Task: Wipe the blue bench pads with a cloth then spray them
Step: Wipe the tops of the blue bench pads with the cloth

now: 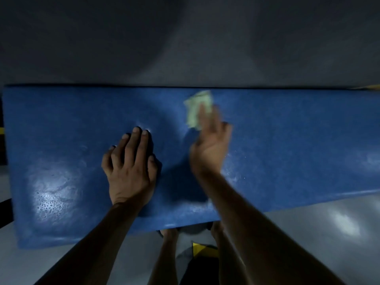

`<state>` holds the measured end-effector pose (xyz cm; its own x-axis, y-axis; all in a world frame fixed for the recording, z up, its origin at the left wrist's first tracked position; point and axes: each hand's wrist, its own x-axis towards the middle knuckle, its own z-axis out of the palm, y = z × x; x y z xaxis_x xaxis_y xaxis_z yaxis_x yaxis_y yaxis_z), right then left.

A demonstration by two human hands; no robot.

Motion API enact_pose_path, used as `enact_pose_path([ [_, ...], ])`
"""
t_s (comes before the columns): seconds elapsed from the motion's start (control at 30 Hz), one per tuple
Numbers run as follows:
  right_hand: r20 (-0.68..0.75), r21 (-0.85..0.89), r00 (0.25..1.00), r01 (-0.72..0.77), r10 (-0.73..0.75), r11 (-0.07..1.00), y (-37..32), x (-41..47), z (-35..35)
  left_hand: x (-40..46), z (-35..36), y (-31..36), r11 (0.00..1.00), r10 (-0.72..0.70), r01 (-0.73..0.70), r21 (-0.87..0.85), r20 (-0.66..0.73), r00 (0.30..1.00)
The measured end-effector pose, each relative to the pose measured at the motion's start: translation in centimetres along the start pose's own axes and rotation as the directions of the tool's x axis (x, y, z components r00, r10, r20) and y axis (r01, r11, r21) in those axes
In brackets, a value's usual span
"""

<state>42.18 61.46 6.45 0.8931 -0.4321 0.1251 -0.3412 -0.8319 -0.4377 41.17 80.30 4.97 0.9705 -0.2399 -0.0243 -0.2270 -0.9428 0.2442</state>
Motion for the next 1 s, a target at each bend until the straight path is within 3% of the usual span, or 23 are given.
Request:
enact_pose_path([
  [0.07, 0.164, 0.086, 0.957, 0.227, -0.238, 0.970, -3.7, -2.6, 0.2, -0.1, -0.1, -0.1, 1.000, 0.007, -0.007, -0.004, -0.004, 1.000],
  [0.13, 0.283, 0.103, 0.858, 0.417, -0.428, 0.903, -3.3, -2.7, -0.4, -0.1, 0.0, -0.1, 1.000, 0.016, -0.016, -0.001, -0.020, 1.000],
  [0.2, 0.355, 0.059, 0.810, 0.480, -0.467, 0.876, 0.4, -0.6, -1.6, -0.1, 0.1, -0.1, 1.000, 0.009, -0.008, 0.022, -0.028, 1.000],
  [0.3, 0.316, -0.101, 0.883, 0.396, -0.348, 0.913, 8.6, 1.6, -5.2, -0.1, 0.1, 0.1, 1.000, 0.010, -0.010, 0.016, -0.024, 1.000],
  [0.4, 0.113, -0.222, 0.994, 0.024, 0.001, 0.975, 13.8, 1.8, -7.7, -0.2, 0.2, 0.0, 1.000, 0.010, -0.009, 0.008, -0.030, 1.000],
  [0.47, -0.064, -0.217, 0.974, -0.226, 0.217, 0.950, 12.6, 1.1, -5.9, -0.2, 0.2, 0.1, 1.000, 0.013, -0.013, 0.010, -0.031, 0.999],
  [0.5, -0.114, -0.189, 0.962, -0.267, 0.249, 0.945, 10.8, 0.5, -4.4, -0.2, 0.3, 0.1, 1.000, 0.013, -0.013, 0.012, -0.032, 0.999],
  [0.57, -0.096, -0.076, 0.982, -0.170, 0.162, 0.983, 5.3, -1.5, -1.3, -0.2, 0.2, 0.0, 1.000, 0.014, -0.013, 0.015, -0.032, 0.999],
  [0.63, 0.042, 0.032, 0.999, 0.001, -0.002, 0.999, -0.6, -4.3, 0.5, -0.2, 0.2, 0.0, 1.000, 0.022, -0.022, 0.001, -0.019, 1.000],
  [0.7, 0.160, 0.107, 0.960, 0.213, -0.228, 0.971, -4.0, -6.2, 0.4, -0.3, 0.0, 0.0, 1.000, 0.022, -0.022, -0.002, -0.026, 0.999],
  [0.77, 0.277, 0.116, 0.884, 0.358, -0.377, 0.926, -2.1, -5.4, -0.9, -0.3, 0.0, 0.1, 1.000, 0.027, -0.027, 0.006, -0.030, 0.999],
  [0.83, 0.355, 0.058, 0.858, 0.375, -0.370, 0.925, 2.9, -3.6, -2.9, -0.3, 0.0, 0.1, 1.000, 0.021, -0.021, 0.018, -0.029, 0.999],
  [0.87, 0.343, 0.009, 0.882, 0.342, -0.325, 0.939, 6.2, -2.8, -4.2, -0.3, 0.0, 0.2, 1.000, 0.020, -0.019, 0.021, -0.031, 0.999],
  [1.0, 0.117, -0.211, 0.993, 0.035, -0.010, 0.977, 15.6, -2.4, -9.4, -0.4, 0.4, 0.2, 0.999, 0.029, -0.028, 0.031, -0.046, 0.999],
])
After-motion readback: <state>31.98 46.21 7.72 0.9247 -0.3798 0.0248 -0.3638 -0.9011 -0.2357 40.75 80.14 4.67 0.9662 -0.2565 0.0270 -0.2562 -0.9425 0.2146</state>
